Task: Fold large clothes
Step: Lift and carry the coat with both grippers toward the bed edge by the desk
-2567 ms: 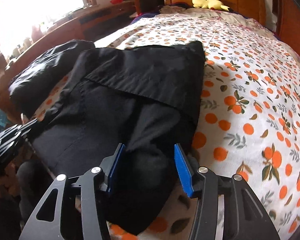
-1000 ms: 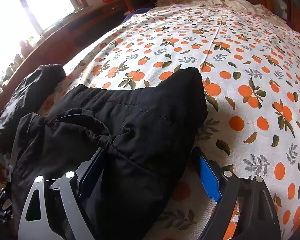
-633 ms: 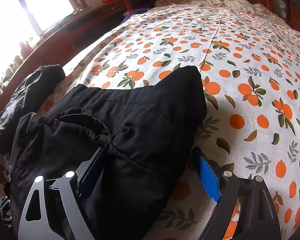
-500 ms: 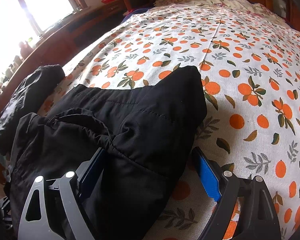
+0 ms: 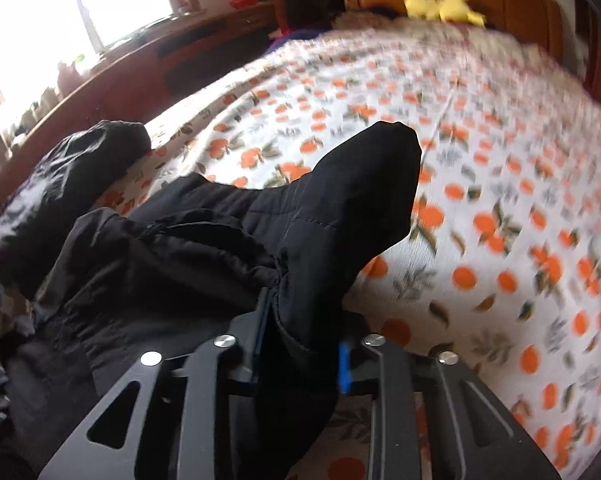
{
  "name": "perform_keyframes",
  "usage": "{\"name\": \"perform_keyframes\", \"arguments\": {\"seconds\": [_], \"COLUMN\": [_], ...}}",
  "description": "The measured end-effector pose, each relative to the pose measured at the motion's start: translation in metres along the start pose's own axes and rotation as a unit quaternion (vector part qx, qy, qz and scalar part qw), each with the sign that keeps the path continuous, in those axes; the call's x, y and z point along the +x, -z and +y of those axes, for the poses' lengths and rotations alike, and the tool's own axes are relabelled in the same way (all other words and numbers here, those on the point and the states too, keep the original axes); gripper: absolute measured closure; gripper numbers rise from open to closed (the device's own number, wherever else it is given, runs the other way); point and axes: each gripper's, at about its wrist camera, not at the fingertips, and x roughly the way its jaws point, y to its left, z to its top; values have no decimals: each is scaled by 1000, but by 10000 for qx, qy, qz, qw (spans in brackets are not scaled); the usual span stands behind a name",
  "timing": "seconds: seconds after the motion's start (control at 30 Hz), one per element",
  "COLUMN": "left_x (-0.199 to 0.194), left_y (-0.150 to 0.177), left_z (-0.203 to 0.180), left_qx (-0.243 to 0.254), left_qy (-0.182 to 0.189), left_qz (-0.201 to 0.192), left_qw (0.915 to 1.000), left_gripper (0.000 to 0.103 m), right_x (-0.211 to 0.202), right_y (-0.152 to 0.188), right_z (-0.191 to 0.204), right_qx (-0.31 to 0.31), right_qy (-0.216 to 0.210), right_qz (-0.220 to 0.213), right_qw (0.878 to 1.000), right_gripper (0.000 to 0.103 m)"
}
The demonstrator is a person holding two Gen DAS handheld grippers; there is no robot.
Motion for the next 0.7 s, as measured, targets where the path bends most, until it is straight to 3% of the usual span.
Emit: {"name": "perform_keyframes", "arguments": {"seconds": [0.3,0.7], "left_x": [-29,-102], "left_y": [-31,-84], "left_z": [11,66], "left_qx": [23,82], "left_qy": [-212,-970], "left_qz": [-493,-1238], "left_qw": [9986,9875], "left_gripper": [100,101], "right_x": [-28,-42], "right_y": [-27,-111], "right_z": [38,134], "right_qx": [-227,-614], "right_qy": [221,-102], "right_qz": [-623,-1249], "right_qw": [9976,9902], "right_gripper": [85,86]}}
